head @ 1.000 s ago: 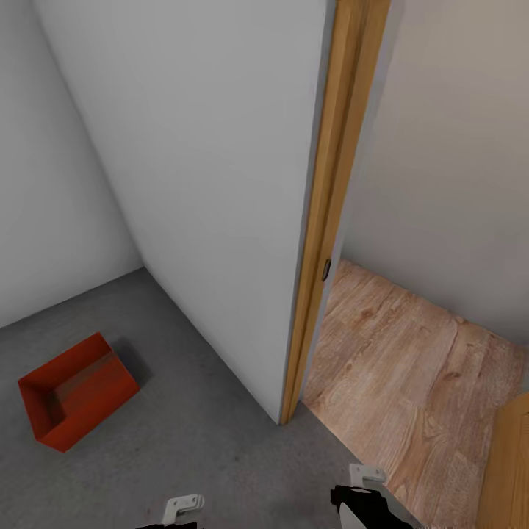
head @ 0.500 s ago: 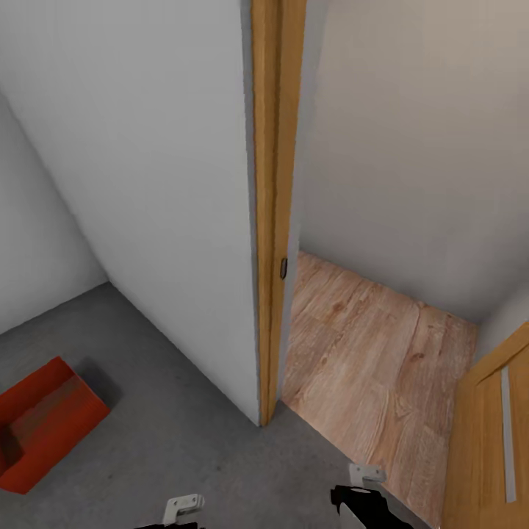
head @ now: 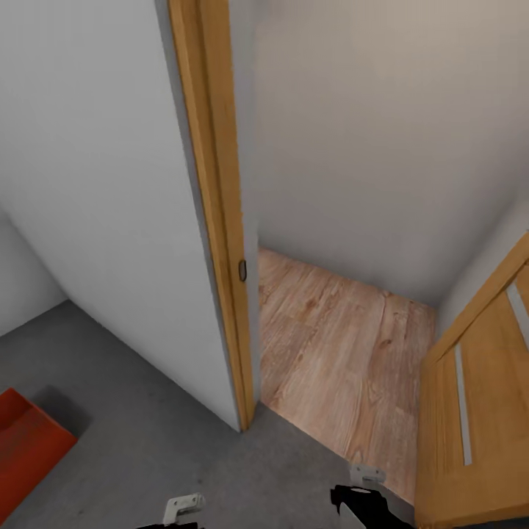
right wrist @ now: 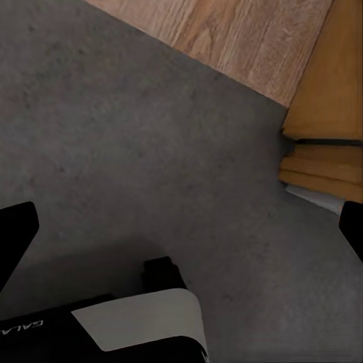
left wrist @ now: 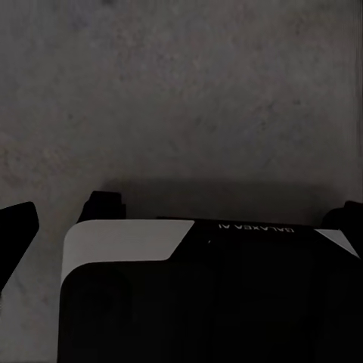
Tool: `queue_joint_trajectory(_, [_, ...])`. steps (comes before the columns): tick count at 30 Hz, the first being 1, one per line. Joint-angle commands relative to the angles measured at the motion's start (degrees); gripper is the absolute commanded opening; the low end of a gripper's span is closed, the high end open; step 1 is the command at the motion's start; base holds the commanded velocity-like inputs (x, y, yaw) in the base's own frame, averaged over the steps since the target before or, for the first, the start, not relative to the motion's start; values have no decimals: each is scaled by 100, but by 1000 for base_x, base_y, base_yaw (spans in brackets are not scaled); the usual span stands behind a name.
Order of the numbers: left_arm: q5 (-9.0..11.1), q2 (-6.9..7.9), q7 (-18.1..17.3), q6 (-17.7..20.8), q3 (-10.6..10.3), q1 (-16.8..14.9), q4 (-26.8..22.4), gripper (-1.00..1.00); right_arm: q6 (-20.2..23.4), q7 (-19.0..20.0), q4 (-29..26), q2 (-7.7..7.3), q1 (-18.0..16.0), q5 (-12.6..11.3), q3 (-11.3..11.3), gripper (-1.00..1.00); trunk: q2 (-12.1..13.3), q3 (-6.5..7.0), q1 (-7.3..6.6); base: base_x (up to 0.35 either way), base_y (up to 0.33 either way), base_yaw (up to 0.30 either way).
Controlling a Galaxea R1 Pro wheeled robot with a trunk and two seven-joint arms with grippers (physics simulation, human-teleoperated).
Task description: Move the two storage containers from the living room to the garage. In the garage, place one container on the floor and stack the other container on top of it (either order is fine).
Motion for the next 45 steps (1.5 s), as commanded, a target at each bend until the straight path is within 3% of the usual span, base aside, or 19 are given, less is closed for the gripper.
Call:
queue_joint_trajectory(1, [56,-3,-6,35,21,1,-13,100,35,-42,-8,-4,-6,-27,47,100,-4,-1,1,0,0,-288])
queue_joint_trajectory(20, [56,14,-6,38,29,1,-13,100,35,-42,-8,-4,-3,-28,46,100,-4,83,1,8,0,-288])
queue_joint_trajectory(45, [56,24,-6,37,29,1,-13,100,35,-42,-8,-4,-6,-28,48,100,-4,116,1,310,0,-97])
